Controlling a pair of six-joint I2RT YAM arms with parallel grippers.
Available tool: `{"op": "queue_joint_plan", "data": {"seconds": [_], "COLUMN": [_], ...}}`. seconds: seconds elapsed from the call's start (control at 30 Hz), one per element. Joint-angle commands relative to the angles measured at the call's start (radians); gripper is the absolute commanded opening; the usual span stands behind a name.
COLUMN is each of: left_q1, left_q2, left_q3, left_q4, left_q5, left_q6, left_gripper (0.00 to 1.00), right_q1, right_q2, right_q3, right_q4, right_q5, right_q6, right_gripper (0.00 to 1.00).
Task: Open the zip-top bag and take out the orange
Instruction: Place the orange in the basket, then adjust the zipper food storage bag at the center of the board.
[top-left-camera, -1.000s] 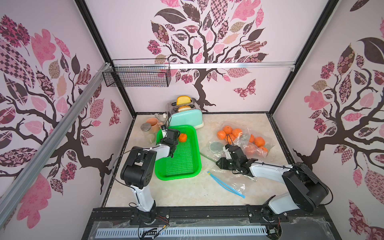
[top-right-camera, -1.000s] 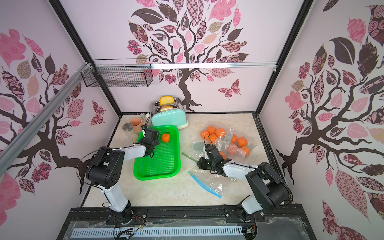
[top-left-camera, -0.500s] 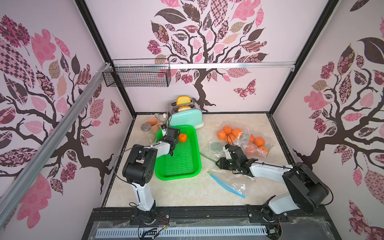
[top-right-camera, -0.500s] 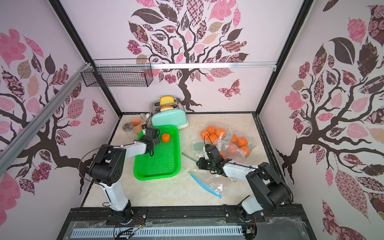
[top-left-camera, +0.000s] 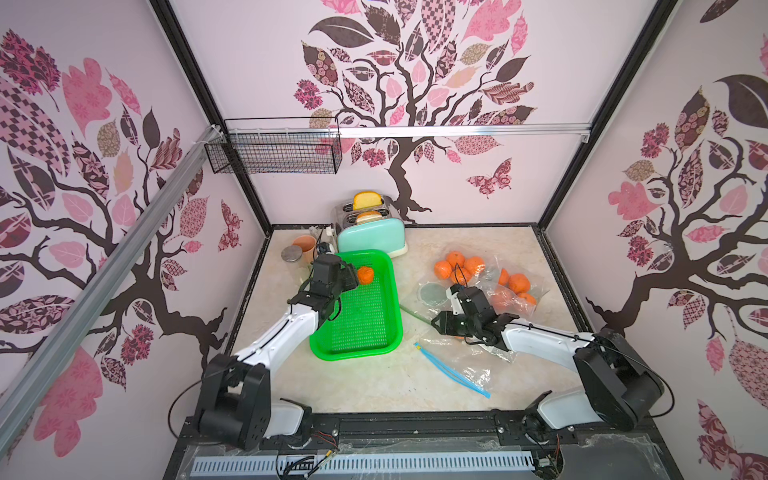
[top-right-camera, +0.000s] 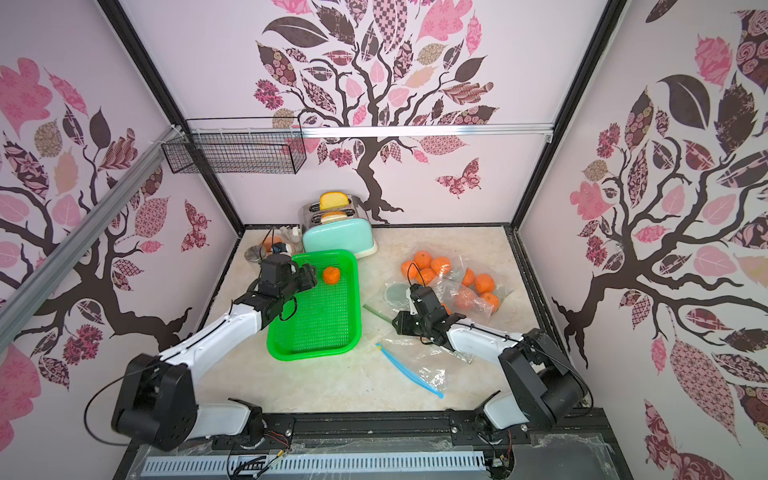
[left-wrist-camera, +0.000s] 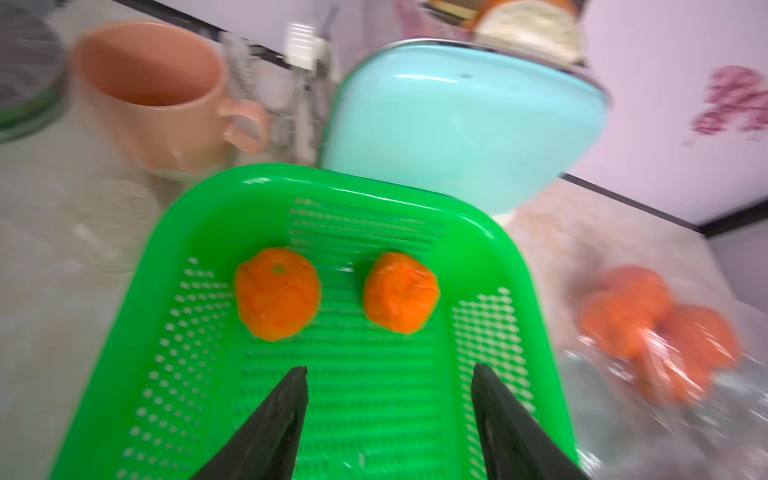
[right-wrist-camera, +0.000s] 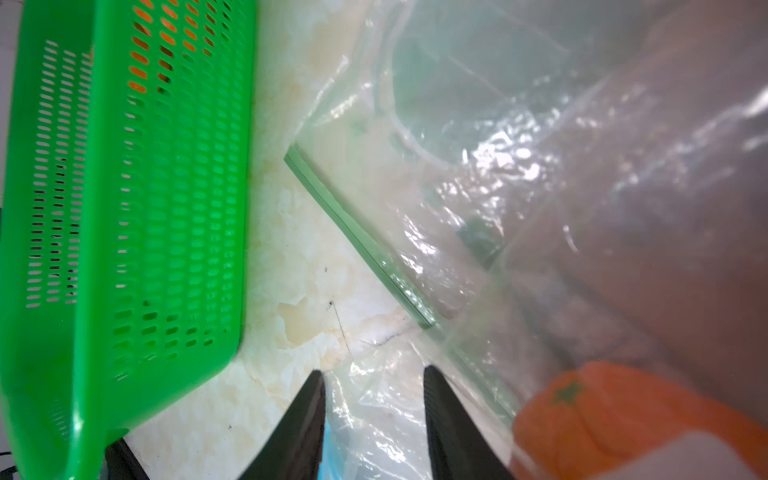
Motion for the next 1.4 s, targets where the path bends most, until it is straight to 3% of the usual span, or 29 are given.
{"op": "queue_joint_plan", "data": {"seconds": [0.0,0.23,0.47,0.67,0.87,1.17,1.37], "left_q1": [-0.135,-0.476,-0.75,-0.776,-0.776,-0.802,-0.803], "left_q2": [-0.098,-0.265,-0.204,-0.039,0.145,0.279,0.317], "left_q3": [-0.037,-0.205,-0.293,-0.28,-0.271,-0.265,-0.265], "left_q4": [-0.073,-0.021,0.068,0.205,0.338,0.411,0.448], "left_q5": [0.145,0.272,0.292,0.326,0.354,0.357,0.298], "left_q6": [-0.002,-0.009,0.004,-0.031,-0.038,-0.032,-0.051], "left_gripper": [0.64,0.57,0.52,0.37,0.31,0.31,0.42], "right_q1": [-0.004,-0.063,-0.132,-0.181,-0.186,-0.19,-0.192], "right_q2": [-0.058,-0.204,-0.264,-0.189,-0.134,-0.094,-0.048], "right_q3": [0.082,0.142,0.059,0.041,0.03,0.014,-0.006], "right_q4": [-0.115,-0.323,-0.284,-0.22,-0.197,-0.214,-0.221], "right_q5": [0.032,0.365,0.487,0.466,0.474,0.431,0.376], "right_q6": [-0.028,-0.071,-0.031,0.002,0.005,0.004,0.016], "right_gripper": [0.44,0.43,0.33,0.24,0.24,0.25,0.25]}}
